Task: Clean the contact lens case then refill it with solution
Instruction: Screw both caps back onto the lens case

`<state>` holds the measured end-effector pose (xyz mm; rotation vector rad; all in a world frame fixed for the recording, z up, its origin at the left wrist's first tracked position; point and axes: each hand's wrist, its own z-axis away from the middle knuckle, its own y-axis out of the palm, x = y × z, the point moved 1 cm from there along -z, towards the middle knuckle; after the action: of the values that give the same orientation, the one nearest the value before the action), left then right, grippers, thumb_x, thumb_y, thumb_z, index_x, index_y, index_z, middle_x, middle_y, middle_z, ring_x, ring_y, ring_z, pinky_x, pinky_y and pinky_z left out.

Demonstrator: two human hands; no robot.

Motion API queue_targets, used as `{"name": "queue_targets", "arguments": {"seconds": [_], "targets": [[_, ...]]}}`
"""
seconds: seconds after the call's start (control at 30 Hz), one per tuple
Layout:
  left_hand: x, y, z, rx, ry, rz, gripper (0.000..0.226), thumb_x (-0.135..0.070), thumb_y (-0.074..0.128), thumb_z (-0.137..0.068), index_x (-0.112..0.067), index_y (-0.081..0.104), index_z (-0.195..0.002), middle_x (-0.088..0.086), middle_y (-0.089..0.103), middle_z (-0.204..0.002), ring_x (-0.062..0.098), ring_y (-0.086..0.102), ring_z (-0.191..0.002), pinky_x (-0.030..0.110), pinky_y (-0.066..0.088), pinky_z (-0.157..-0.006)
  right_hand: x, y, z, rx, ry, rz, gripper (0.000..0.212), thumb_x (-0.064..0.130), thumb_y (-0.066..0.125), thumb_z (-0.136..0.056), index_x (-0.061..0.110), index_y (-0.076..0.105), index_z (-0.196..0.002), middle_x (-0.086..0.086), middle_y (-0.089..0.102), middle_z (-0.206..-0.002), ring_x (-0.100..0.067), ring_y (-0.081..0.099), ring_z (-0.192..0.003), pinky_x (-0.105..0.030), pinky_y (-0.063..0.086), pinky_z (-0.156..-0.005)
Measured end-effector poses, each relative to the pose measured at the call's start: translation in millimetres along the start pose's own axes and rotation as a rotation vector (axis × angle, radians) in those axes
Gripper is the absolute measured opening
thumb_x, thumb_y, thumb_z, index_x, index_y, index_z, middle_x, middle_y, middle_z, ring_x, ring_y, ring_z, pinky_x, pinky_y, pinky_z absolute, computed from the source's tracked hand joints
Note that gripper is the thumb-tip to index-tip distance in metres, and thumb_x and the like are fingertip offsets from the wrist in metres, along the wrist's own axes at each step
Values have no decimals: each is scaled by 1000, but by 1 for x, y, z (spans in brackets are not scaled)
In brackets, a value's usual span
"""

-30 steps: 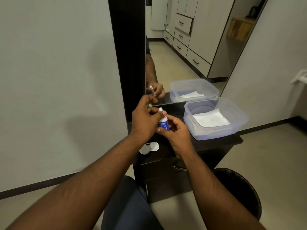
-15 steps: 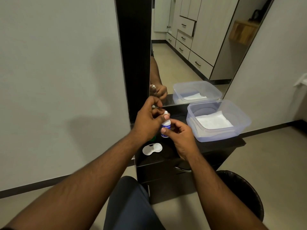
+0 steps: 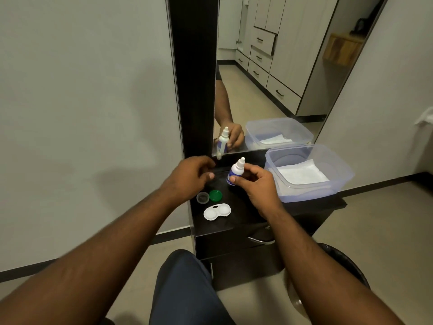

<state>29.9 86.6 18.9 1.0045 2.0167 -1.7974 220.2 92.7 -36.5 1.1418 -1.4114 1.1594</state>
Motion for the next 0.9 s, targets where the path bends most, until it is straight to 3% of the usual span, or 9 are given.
{"name": "queue_targets", "arguments": {"seconds": [0.17, 0.3, 0.43, 0.6, 0.73, 0.8, 0.9], "targets": [[12, 9, 10, 250, -229, -47, 53, -25, 71, -84, -10, 53, -132, 9, 62, -127, 22, 60, -112, 32, 50, -94, -6, 4, 0, 1, -7, 114, 49, 15, 82, -70, 17, 66, -116, 2, 71, -105, -7, 65, -96, -26, 52, -88], [17, 4, 7, 356, -175, -148, 53, -31, 75, -79, -10, 60, -125, 8, 66, -119, 21, 63, -103, 38, 54, -91, -5, 4, 1, 34, 5, 188, 59, 17, 83, -68, 17, 62, -122, 3, 70, -106, -8, 63, -98, -28, 52, -91], [8, 1, 5, 436, -55, -246, 57, -26, 74, -80, -14, 54, -132, 6, 66, -118, 18, 63, -100, 30, 52, -84, -4, -4, 15, -32, -11, 168, 72, 19, 85, -65, 23, 55, -130, 7, 63, -114, -6, 58, -104, -22, 51, -88], [10, 0, 6, 408, 25, -301, 57, -21, 69, -85, -18, 48, -138, 5, 63, -125, 17, 62, -103, 31, 53, -87, 0, -12, 42, 98, -183, 216, 45, 16, 84, -65, 29, 68, -104, 8, 62, -94, -10, 60, -88, -17, 50, -75], [7, 2, 9, 338, 74, -325, 53, -19, 64, -88, -17, 48, -139, 5, 62, -128, 15, 62, -102, 24, 51, -81, 1, -12, 47, 330, -195, 349, 48, 25, 86, -62, 30, 69, -107, 13, 62, -103, -4, 61, -94, -14, 48, -79], [9, 0, 10, 288, 38, -224, 50, -14, 64, -86, -17, 53, -135, 4, 64, -126, 12, 63, -96, 20, 50, -78, 1, -12, 46, 384, -202, 417, 52, 31, 87, -61, 31, 68, -109, 14, 61, -107, -1, 60, -98, -14, 47, -82], [17, -7, 16, 189, -135, 111, 35, -8, 65, -83, -13, 67, -118, 3, 69, -111, 10, 66, -83, 19, 55, -70, 1, -10, 44, 407, -210, 459, 54, 34, 87, -59, 28, 68, -110, 14, 61, -108, 0, 59, -98, -14, 46, -82]]}}
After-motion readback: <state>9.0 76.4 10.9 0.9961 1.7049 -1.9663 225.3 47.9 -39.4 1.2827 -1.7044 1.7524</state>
